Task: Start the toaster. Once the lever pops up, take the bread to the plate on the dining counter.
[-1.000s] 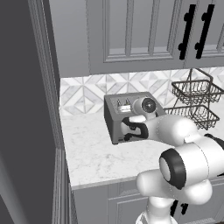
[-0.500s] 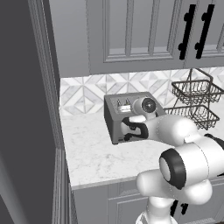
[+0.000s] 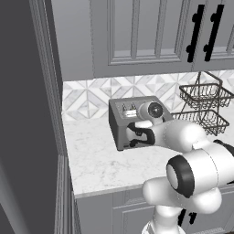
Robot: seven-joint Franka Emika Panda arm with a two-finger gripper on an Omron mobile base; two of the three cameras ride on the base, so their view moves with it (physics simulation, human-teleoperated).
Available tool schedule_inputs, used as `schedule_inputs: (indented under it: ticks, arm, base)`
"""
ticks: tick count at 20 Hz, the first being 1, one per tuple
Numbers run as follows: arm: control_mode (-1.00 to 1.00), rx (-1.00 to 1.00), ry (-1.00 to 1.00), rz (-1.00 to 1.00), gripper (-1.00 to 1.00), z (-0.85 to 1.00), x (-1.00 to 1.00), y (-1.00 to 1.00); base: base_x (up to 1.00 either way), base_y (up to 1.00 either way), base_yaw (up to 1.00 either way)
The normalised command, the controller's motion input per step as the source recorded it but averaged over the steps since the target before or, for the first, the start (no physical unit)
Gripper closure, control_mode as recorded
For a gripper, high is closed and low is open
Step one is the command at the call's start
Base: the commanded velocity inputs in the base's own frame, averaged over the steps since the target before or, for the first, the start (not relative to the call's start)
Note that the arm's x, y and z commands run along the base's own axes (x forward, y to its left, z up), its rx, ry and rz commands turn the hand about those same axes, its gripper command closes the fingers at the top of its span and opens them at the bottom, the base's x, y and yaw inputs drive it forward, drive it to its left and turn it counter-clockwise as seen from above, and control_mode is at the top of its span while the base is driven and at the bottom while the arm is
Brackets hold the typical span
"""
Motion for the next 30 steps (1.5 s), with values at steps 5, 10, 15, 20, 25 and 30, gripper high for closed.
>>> schedule_inputs:
  ticks: [5, 10, 15, 20, 25, 30]
  arm:
    - [-1.0, 0.0, 0.0, 0.0, -1.0, 0.0, 0.0, 0.0]
    - [-1.0, 0.0, 0.0, 0.0, -1.0, 0.0, 0.0, 0.0]
    - [-1.0, 0.0, 0.0, 0.0, -1.0, 0.0, 0.0, 0.0]
    - [-1.0, 0.0, 0.0, 0.0, -1.0, 0.0, 0.0, 0.0]
    - [-1.0, 0.0, 0.0, 0.0, -1.0, 0.0, 0.0, 0.0]
    - [-1.0, 0.0, 0.0, 0.0, -1.0, 0.0, 0.0, 0.0]
  base:
    - [0.0, 0.0, 0.0]
    - [0.0, 0.0, 0.0]
    - [0.0, 0.0, 0.0]
    - [0.0, 0.0, 0.0]
    - [0.0, 0.0, 0.0]
    - [0.0, 0.0, 0.0]
